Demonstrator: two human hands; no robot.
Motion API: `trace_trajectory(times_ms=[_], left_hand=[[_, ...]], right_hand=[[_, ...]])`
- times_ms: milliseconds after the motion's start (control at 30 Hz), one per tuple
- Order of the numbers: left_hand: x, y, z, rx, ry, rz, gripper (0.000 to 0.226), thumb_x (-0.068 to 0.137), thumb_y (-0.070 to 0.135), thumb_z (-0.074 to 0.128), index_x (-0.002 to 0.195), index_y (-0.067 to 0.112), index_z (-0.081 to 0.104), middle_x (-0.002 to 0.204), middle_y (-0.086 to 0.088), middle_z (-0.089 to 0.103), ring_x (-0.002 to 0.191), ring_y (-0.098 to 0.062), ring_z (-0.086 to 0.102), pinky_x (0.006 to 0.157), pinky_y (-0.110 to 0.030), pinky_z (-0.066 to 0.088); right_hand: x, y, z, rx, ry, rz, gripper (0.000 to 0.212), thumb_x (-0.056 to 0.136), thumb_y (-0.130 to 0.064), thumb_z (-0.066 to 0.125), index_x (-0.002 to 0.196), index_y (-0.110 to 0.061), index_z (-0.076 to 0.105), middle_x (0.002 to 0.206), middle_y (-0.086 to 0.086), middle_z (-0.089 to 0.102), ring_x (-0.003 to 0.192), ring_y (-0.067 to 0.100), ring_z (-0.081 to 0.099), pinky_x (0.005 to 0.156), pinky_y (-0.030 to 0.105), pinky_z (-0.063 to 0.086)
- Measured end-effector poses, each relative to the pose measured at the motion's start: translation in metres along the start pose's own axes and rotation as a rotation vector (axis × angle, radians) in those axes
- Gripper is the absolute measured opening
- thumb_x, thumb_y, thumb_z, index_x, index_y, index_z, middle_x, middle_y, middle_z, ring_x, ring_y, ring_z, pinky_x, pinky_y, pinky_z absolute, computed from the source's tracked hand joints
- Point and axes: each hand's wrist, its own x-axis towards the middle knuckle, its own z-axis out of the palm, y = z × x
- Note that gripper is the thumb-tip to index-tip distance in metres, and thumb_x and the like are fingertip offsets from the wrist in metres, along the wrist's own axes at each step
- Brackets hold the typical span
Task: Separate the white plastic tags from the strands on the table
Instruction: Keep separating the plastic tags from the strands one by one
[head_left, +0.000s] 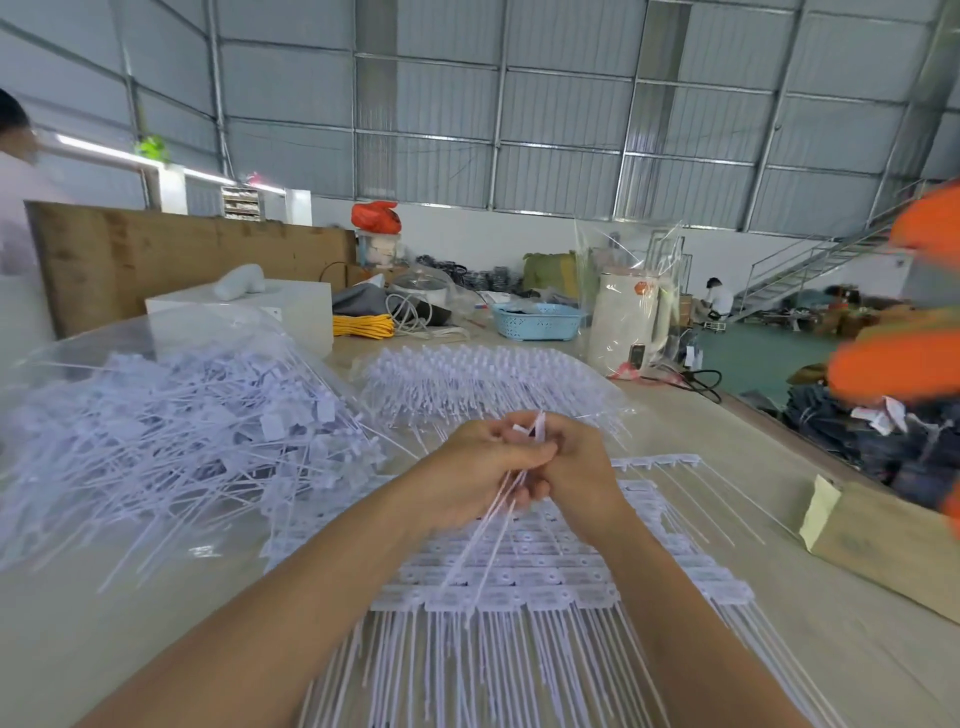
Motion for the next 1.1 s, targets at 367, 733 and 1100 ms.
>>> trace_trajectory(times_ms=[367,733,1100], left_hand=[[-0.029,0.021,-0.131,1.081,0.637,0.171,0.015,0.090,0.000,0.055,0.093,0.006,0.068,0.081,-0.008,0.071,0.068,-0.013,0.066,0.062,-0.022,0.049],[-0.028,0.023,-0.224,1.978,1.033,-0.310,0.029,0.091,0.003,0.051,0.116,0.010,0.063,0.124,-0.015,0.046,0.113,-0.028,0.048,0.088,-0.032,0.048],[-0.008,0.025,-0.106,1.902,0.598,-0.080,0.016,0.093,0.020,0.052,0.105,0.015,0.061,0.111,-0.004,0.061,0.102,-0.021,0.055,0.087,-0.034,0.042]], right_hand=[[0.001,0.007,-0.001,-0.157,-0.057,0.153,0.029,0.084,-0.016,0.067,0.112,-0.016,0.060,0.094,0.005,0.068,0.080,0.017,0.068,0.063,0.019,0.056],[0.002,0.009,0.001,-0.261,-0.100,0.168,0.010,0.086,-0.008,0.065,0.091,-0.016,0.066,0.080,0.006,0.070,0.057,0.011,0.066,0.055,0.017,0.052],[0.010,0.026,-0.009,-0.419,-0.024,0.191,0.007,0.086,0.001,0.062,0.084,-0.005,0.065,0.068,0.003,0.061,0.054,0.009,0.060,0.054,0.017,0.049]])
